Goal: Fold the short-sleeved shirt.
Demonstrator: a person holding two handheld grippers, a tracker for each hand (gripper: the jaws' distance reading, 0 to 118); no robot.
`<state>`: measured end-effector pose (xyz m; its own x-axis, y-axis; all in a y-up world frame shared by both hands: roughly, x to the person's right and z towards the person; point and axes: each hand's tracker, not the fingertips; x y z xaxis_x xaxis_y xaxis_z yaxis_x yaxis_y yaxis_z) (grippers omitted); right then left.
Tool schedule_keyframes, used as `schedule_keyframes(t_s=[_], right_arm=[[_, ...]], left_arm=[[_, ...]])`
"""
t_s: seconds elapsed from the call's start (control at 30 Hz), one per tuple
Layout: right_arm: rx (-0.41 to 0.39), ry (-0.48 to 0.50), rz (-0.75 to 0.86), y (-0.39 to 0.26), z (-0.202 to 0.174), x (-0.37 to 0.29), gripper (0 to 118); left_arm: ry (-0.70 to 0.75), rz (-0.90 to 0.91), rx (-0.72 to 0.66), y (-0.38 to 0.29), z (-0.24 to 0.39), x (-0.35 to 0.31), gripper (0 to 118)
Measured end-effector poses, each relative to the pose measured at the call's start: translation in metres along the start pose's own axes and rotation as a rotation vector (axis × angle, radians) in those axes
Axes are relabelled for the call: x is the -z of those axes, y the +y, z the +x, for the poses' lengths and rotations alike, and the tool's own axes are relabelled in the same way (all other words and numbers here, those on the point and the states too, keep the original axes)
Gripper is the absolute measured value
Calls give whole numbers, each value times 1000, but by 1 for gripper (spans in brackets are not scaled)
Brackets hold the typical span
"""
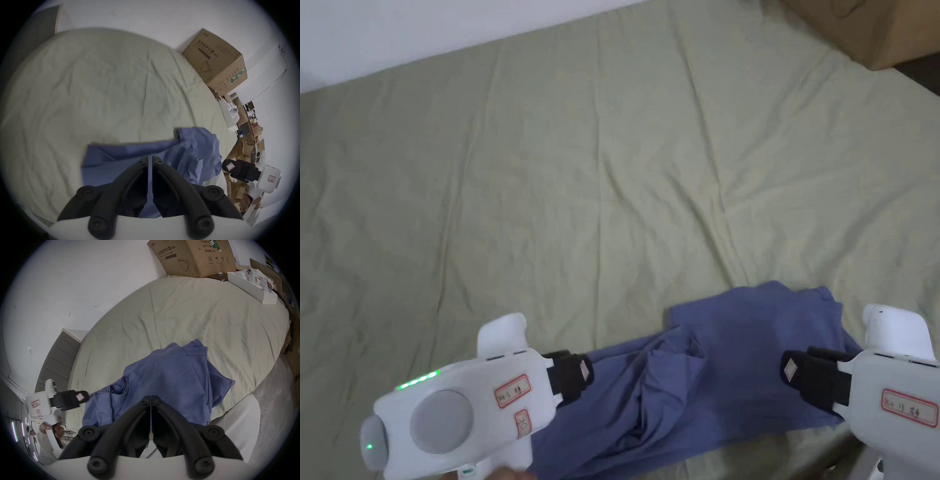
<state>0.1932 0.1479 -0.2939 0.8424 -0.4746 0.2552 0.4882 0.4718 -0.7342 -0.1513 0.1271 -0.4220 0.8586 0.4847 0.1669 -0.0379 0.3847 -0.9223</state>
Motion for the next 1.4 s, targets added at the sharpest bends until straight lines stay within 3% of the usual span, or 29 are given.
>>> schedule_keyframes(t_s=[0.1, 0.23, 0.37, 0.47, 0.57, 0.73, 0.77, 0.8, 0.83, 0.87, 0.9, 0.93, 1.17, 1.23, 1.3, 1.33, 1.4], right_arm=[[-11, 6, -6, -1, -2, -1, 1], [-4, -1, -20, -3, 0, 2, 1], [-6, -14, -38, -6, 1, 3, 1], [-9, -27, -48, -7, 1, 3, 1], [-14, -31, -44, -8, -3, -1, 1], [-46, -43, -46, -6, -11, -4, 1], [-51, -46, -46, -6, -13, -4, 1], [-58, -46, -47, -5, -15, -3, 1], [-65, -43, -51, -5, -17, -2, 1], [-70, -44, -52, -5, -20, -1, 1], [-76, -44, -55, -5, -23, 1, 1], [-84, -42, -61, -5, -26, 2, 1], [-141, -35, -97, -9, -48, 11, 1], [-160, -37, -104, -9, -54, 10, 1], [-167, -40, -108, -9, -58, 10, 1], [-169, -42, -110, -9, -59, 10, 1], [-181, -47, -116, -10, -62, 10, 1]], left_arm=[[-91, -41, 47, -12, 13, 18, 5], [-88, -198, 153, -27, 47, 48, 5], [-113, -185, 284, -33, 73, 45, 5], [-127, -199, 280, -33, 74, 46, 5], [-162, -178, 185, -29, 56, 38, 5], [-270, -58, -85, -20, -11, -19, 7], [-295, -40, -133, -20, -27, -32, 17], [-323, -16, -188, -20, -43, -45, 37], [-338, -7, -218, -22, -58, -54, 67], [-342, -8, -241, -24, -71, -61, 105], [-342, 8, -259, -28, -85, -68, 117], [-354, 41, -282, -31, -97, -72, 118], [-481, -34, -520, -45, -154, -25, 116], [-486, -80, -520, -43, -153, 1, 114], [-601, -60, -493, -39, -150, 12, 109], [-667, -62, -503, -38, -147, 17, 94], [-641, -131, -554, -36, -145, 31, 20]])
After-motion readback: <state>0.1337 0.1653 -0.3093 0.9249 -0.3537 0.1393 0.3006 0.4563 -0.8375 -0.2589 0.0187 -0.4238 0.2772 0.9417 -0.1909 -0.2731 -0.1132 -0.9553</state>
